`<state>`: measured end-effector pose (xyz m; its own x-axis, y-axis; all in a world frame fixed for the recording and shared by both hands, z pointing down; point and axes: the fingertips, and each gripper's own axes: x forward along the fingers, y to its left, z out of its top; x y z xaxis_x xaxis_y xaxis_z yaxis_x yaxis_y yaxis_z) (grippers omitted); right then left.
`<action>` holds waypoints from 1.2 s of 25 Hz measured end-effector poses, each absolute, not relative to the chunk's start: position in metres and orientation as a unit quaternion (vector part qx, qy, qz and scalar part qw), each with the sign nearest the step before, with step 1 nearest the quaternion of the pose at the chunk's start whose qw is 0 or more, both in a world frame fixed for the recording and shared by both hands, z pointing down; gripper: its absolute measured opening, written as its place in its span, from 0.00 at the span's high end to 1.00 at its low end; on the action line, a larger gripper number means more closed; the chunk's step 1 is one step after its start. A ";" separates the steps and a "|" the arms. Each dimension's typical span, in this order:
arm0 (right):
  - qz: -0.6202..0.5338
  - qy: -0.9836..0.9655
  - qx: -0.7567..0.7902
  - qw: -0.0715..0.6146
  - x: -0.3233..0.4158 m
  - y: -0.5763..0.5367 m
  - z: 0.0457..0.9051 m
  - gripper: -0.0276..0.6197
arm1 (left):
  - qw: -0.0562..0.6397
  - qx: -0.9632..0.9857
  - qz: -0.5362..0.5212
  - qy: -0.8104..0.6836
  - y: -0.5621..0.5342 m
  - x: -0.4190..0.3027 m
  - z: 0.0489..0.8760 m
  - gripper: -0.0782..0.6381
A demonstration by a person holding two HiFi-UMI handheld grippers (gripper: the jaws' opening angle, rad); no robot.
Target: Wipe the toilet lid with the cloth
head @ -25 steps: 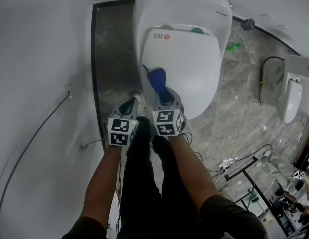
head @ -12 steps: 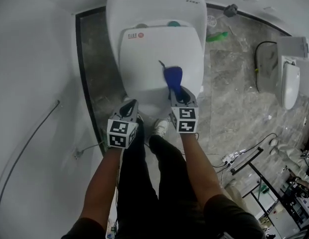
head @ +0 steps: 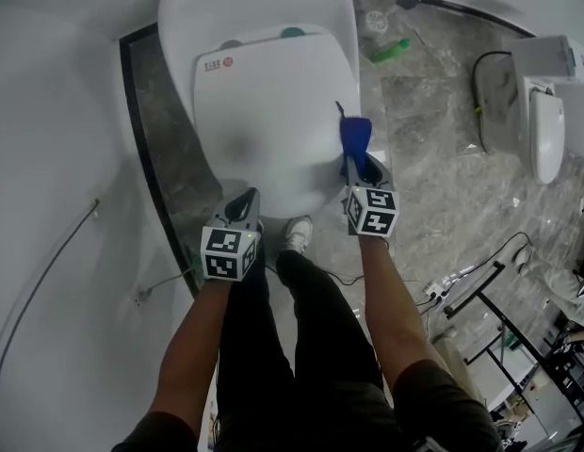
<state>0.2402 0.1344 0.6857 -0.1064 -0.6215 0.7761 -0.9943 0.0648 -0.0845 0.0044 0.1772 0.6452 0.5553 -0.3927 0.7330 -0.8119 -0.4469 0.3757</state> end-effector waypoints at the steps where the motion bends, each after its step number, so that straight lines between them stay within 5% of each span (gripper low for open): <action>1: 0.326 -0.667 0.604 0.290 0.246 0.136 0.688 0.82 | 0.369 0.801 0.284 -0.377 0.179 0.007 0.645 0.87; 6: 0.298 -0.692 0.592 0.287 0.239 0.136 0.667 0.82 | 0.371 0.794 0.268 -0.400 0.181 0.007 0.634 0.87; 21: 0.215 -0.835 0.373 0.342 -0.002 0.210 0.652 0.82 | 0.374 0.734 0.236 -0.515 0.216 -0.088 0.632 0.87; 30: 0.149 -0.826 0.367 0.401 -0.019 0.227 0.681 0.81 | 0.345 0.732 0.269 -0.522 0.225 -0.107 0.656 0.87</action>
